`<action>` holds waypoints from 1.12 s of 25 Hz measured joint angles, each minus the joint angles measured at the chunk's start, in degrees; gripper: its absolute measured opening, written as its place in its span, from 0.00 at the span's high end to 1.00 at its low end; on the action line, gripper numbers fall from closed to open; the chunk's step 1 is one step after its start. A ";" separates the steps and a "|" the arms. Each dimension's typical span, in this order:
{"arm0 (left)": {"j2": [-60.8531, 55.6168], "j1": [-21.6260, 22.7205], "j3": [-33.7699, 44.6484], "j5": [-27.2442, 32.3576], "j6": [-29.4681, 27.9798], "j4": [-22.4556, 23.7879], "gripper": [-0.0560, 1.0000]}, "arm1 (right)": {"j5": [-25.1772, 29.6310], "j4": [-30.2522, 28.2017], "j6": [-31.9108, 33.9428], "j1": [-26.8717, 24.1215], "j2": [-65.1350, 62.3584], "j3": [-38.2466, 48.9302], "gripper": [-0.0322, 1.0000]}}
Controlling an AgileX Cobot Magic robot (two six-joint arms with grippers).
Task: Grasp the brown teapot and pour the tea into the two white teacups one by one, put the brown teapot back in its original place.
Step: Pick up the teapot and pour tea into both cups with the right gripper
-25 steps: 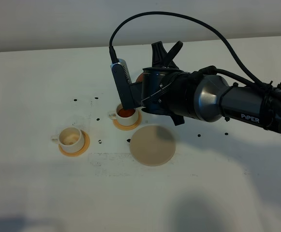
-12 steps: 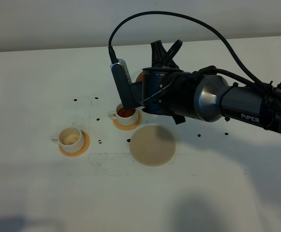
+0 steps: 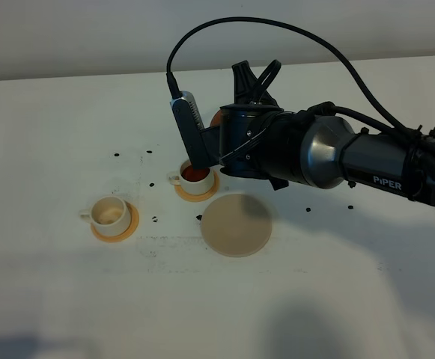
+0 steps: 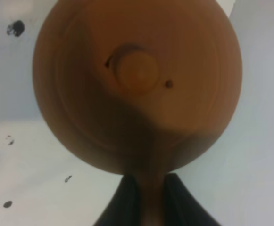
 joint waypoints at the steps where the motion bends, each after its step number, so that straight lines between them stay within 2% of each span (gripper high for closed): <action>1: 0.00 0.00 0.00 0.00 0.00 0.00 0.66 | 0.00 -0.13 0.00 0.00 0.00 0.00 0.88; 15: 0.00 0.00 0.00 0.00 0.00 0.00 0.66 | -0.06 -0.33 0.05 0.00 0.00 0.00 0.88; 22: 0.00 0.00 0.00 0.00 0.00 0.00 0.66 | -0.64 5.18 2.08 0.00 0.00 0.00 0.88; 28: 0.00 0.00 0.00 0.00 0.00 0.00 0.66 | -2.24 9.75 7.89 0.00 0.00 -0.06 0.88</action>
